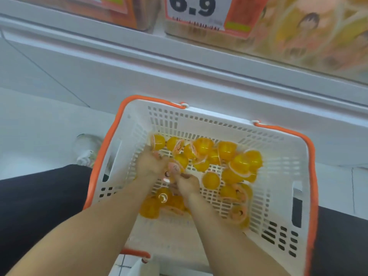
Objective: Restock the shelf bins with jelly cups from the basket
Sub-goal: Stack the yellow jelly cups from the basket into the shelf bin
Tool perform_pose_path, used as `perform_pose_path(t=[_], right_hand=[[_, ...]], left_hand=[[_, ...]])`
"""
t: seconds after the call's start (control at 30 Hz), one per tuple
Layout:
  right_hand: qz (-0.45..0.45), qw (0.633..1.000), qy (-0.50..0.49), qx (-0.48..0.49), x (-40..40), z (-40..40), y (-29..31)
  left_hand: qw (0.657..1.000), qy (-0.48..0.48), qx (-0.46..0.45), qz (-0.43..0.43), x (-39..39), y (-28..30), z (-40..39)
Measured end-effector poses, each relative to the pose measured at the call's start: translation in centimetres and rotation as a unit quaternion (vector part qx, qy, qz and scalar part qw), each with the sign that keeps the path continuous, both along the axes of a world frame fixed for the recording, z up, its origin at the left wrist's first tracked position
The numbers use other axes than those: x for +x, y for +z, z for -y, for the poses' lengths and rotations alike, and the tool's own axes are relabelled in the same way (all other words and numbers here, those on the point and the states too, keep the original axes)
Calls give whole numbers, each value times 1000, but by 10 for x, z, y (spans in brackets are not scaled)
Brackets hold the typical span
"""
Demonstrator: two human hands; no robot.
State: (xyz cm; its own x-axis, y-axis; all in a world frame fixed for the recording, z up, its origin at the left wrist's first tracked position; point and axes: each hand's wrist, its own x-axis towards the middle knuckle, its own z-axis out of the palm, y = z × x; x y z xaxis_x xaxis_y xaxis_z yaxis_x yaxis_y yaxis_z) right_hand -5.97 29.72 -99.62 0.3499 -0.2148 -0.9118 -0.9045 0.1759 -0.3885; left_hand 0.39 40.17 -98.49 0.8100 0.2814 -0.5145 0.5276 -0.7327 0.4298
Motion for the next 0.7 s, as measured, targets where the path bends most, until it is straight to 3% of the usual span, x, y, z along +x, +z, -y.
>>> perform_pose_path(t=[0.07,0.13,0.17,0.23,0.3,0.37,0.43,0.53,0.6,0.7], right_hand=[[-4,999,-40,-6,-3,-8,-7],[-5,997,-75,-5,-5,-12,-12],[2,996,-84,-1,-6,-11,-13],[5,999,-48,-11,-7,-4,-8],[12,999,16,-35,-6,9,1],[43,990,109,-76,1,25,12],[85,970,205,-95,13,39,33],[168,936,293,-98,30,58,75],[230,922,299,-88,35,71,107],[310,909,271,-62,34,85,153]], left_hand=[[999,19,-30,17,1,5,-9],[983,108,-147,-29,4,14,-18],[947,169,-256,-91,5,18,-24],[842,221,-446,-208,5,26,-37],[780,242,-515,-259,5,32,-46],[757,252,-530,-288,3,42,-47],[758,213,-527,-318,2,58,-42],[779,49,-497,-380,14,100,-40],[782,-57,-470,-405,30,131,-46],[822,-178,-369,-395,60,183,-49]])
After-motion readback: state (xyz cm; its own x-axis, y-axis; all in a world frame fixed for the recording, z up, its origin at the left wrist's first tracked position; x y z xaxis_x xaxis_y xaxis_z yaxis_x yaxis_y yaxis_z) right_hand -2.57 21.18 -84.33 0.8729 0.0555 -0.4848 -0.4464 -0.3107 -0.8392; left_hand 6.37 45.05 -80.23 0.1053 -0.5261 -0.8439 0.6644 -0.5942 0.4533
